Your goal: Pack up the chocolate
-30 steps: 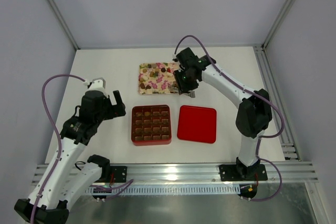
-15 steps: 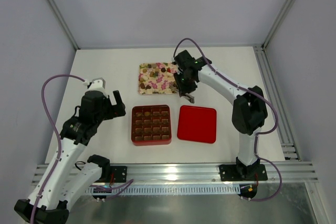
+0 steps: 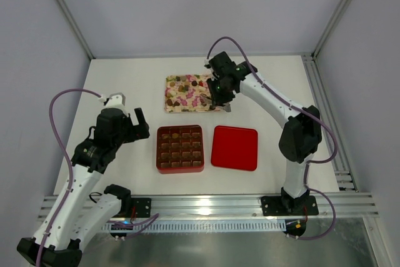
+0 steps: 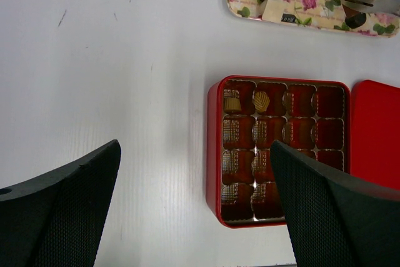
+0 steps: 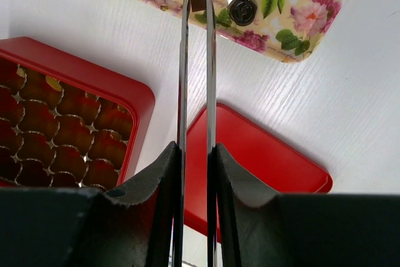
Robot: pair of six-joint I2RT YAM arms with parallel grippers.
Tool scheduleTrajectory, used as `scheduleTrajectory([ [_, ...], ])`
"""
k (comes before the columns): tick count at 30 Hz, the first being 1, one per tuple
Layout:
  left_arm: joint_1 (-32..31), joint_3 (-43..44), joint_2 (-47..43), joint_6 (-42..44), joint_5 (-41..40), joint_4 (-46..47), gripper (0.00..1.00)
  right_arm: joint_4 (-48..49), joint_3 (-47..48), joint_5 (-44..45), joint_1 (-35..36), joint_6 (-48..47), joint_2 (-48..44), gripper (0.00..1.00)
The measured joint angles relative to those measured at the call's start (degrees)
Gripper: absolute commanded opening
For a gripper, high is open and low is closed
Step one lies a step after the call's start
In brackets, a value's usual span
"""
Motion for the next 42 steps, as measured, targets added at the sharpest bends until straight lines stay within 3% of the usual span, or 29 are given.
scheduleTrajectory([
  [8, 0.0, 0.0, 0.0, 0.0, 0.0, 0.02, 1.0, -1.36, -0.02, -1.27, 1.38, 0.26, -5.64, 0.27],
  [17, 0.0, 0.0, 0.0, 0.0, -0.09, 0.02, 1.0, -2.27, -3.26, -2.1, 8.87, 0.94, -12.85, 0.27],
  [35, 0.0, 0.0, 0.0, -0.02, -0.59, 0.02, 1.0, -2.49, -9.51, -2.1, 15.43, 2.56, -13.11, 0.27],
  [42, 0.0, 0.0, 0.0, 0.0, -0.59, 0.0, 1.0, -2.19, -10.34, -2.16, 15.98, 3.23, -13.11, 0.32],
])
